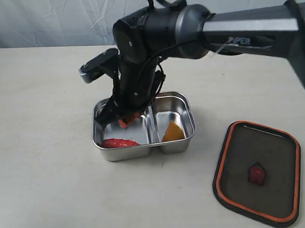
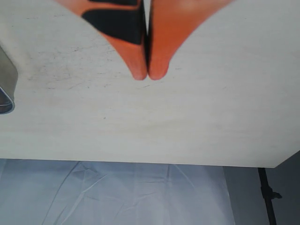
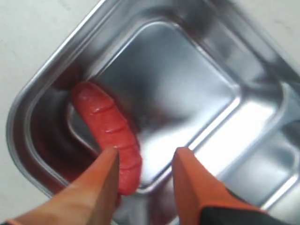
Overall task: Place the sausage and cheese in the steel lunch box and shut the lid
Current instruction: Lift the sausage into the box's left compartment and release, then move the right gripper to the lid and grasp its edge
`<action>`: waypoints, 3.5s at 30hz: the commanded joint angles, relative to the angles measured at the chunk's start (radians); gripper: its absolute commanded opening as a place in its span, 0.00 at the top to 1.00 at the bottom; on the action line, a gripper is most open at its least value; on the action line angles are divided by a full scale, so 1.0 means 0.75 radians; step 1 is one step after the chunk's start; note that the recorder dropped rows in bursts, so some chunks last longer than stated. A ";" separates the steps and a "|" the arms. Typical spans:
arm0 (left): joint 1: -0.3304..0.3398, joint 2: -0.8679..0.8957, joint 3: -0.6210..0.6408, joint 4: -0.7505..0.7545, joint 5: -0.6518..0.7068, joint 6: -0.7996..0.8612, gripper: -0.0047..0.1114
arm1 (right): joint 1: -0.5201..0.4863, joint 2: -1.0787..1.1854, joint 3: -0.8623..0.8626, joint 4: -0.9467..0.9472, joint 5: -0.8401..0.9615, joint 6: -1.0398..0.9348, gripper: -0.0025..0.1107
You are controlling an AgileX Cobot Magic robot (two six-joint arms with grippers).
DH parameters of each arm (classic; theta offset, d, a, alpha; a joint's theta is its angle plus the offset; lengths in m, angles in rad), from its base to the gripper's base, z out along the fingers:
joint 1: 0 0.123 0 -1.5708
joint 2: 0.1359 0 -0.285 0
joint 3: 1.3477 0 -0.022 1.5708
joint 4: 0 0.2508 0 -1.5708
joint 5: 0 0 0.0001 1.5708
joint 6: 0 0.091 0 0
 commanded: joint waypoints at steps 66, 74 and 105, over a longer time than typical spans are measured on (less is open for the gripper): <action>-0.129 -0.007 0.003 0.000 -0.017 -0.004 0.96 | -0.004 -0.680 1.544 -0.208 -0.473 0.095 0.64; -0.129 -0.007 0.003 0.000 -0.017 -0.004 0.96 | -0.004 -0.661 1.544 -0.186 -0.472 0.095 0.97; -0.129 -0.007 0.003 0.299 -0.015 -0.001 0.96 | -0.004 -1.613 1.544 0.020 -0.564 0.237 0.99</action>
